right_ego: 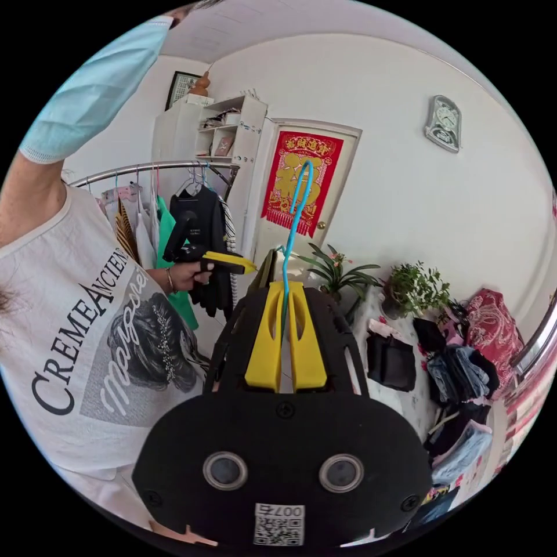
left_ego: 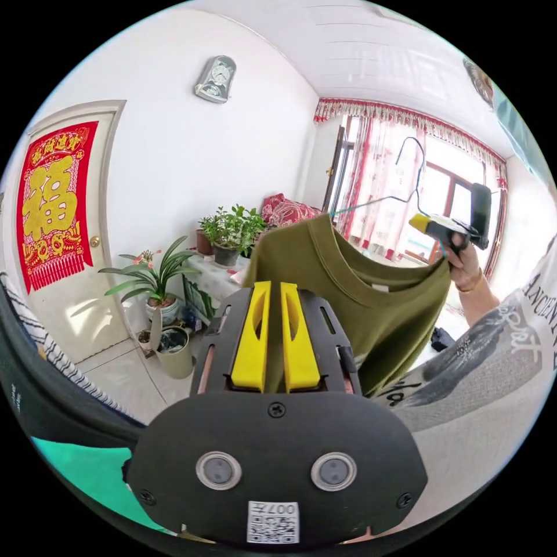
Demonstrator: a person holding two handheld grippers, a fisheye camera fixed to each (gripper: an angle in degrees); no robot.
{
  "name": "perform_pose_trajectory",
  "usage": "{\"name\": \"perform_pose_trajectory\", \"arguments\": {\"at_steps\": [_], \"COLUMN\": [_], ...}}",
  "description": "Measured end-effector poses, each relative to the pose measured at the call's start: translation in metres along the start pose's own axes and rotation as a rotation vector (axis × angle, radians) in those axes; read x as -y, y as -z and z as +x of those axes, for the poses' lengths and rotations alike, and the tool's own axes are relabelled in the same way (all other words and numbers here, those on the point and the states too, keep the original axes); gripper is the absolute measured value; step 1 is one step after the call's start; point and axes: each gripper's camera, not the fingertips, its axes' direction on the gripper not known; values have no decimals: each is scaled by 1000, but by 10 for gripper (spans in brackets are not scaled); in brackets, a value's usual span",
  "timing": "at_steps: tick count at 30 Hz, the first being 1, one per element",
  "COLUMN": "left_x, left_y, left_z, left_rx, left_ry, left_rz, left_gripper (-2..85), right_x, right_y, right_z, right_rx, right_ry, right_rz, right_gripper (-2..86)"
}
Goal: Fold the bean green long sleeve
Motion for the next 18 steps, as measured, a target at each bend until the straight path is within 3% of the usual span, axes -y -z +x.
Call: {"name": "perform_pose_trajectory", "arguments": {"at_steps": [3, 11, 15, 18], "left_x": [37, 153, 208, 255], "left_y": [-44, -203, -280, -350], "left_z": [31, 126, 156, 172], "left_rx": [-19, -387, -487, -726], "left_ry": [-26, -232, -334, -344], "left_rz": [30, -15, 15, -41], "left_gripper": [54, 126, 128, 66], "right_x": [-27, -81, -93, -96], "right_y": [37, 151, 186, 196], "right_z": [12, 53, 65, 71], "right_rx": [-85, -326, -352, -430], "right_ry": [-38, -236, -298, -335], "right_rz": [-63, -114, -84, -105], "right_gripper": [4, 4, 4, 3]}}
